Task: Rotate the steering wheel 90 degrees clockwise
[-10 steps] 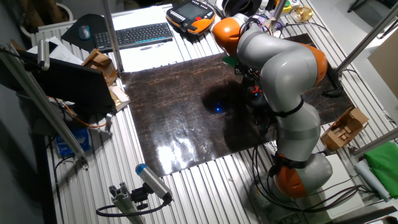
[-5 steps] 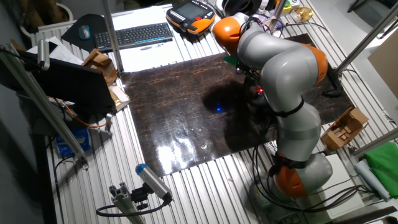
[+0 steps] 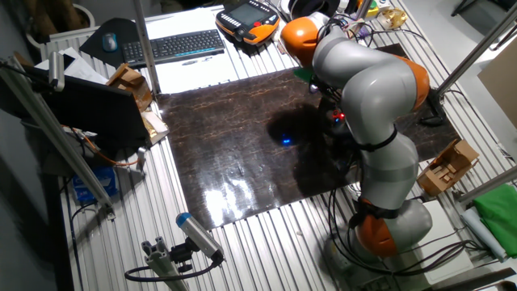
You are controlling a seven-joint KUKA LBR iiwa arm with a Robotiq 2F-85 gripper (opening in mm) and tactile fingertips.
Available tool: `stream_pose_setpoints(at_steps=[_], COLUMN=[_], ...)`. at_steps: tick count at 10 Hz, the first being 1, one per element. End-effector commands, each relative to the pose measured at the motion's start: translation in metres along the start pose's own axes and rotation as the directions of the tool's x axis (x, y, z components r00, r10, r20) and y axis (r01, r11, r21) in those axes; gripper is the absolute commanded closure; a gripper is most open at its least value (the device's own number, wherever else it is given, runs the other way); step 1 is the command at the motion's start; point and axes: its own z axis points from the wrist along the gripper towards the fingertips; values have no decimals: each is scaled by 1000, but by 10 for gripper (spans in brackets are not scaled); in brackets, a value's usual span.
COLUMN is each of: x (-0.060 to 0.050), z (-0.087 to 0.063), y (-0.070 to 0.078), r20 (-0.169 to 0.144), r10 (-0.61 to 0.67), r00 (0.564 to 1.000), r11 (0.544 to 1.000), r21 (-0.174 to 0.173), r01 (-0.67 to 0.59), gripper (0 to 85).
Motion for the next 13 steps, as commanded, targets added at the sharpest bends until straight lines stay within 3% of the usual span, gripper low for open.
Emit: stream_pose_setpoints(at_steps=[1, 3, 4, 5, 10, 12, 13], x=[0, 2, 1, -2, -12, -17, -19], z=[-3, -7, -6, -3, 16, 21, 24], y=[1, 8, 8, 8, 6, 5, 6], r20=[0, 12, 19, 26, 41, 45, 46], r10=[5, 13, 20, 28, 11, 1, -2], r00=[1000, 1000, 1000, 999, 999, 999, 999], r11=[1000, 1000, 1000, 1000, 1000, 1000, 1000], r21=[-3, 4, 2, 5, 5, 4, 1], r01=[-5, -13, -20, -28, -11, -2, 2], gripper=[657, 210, 40, 0, 17, 170, 310])
